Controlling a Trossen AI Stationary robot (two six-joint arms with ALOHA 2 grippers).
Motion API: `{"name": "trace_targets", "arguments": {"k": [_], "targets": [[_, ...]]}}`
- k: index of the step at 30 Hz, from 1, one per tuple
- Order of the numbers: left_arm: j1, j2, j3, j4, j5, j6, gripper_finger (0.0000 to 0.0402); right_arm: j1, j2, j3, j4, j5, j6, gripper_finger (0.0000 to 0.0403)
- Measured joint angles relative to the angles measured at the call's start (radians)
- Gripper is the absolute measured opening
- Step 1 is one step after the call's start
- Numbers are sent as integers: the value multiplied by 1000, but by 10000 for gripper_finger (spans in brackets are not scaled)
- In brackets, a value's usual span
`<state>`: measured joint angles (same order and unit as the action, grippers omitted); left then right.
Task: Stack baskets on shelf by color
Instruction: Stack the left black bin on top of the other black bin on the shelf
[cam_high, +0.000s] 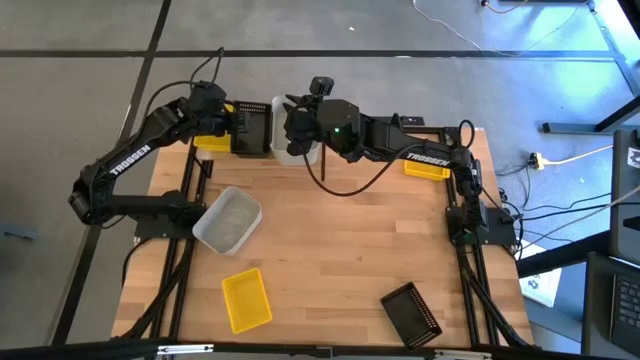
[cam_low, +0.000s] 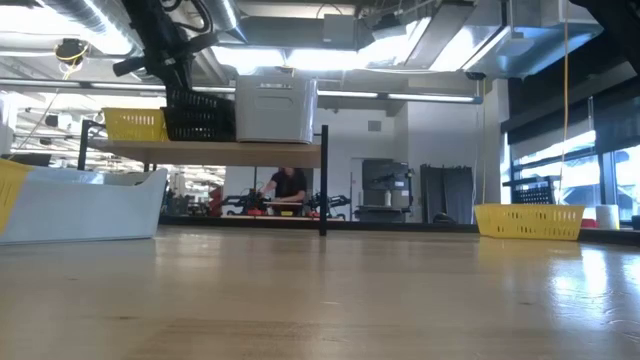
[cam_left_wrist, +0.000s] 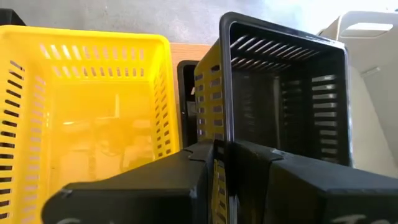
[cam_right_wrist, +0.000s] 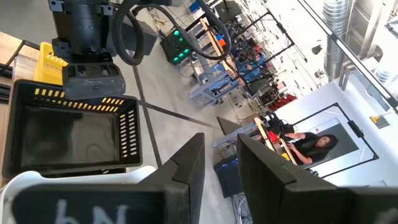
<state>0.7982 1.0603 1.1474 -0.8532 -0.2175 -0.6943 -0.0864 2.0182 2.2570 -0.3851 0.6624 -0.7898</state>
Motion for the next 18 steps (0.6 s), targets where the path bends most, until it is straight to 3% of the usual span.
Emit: {"name": "trace_targets", "arguments": {"k": [10, 18], "targets": [[0, 0, 0, 0, -1, 25, 9, 0, 0, 0, 0, 0, 0, 97], [0, 0, 0, 0, 0, 62, 28, 0, 0, 0, 0, 0, 0, 97]]}}
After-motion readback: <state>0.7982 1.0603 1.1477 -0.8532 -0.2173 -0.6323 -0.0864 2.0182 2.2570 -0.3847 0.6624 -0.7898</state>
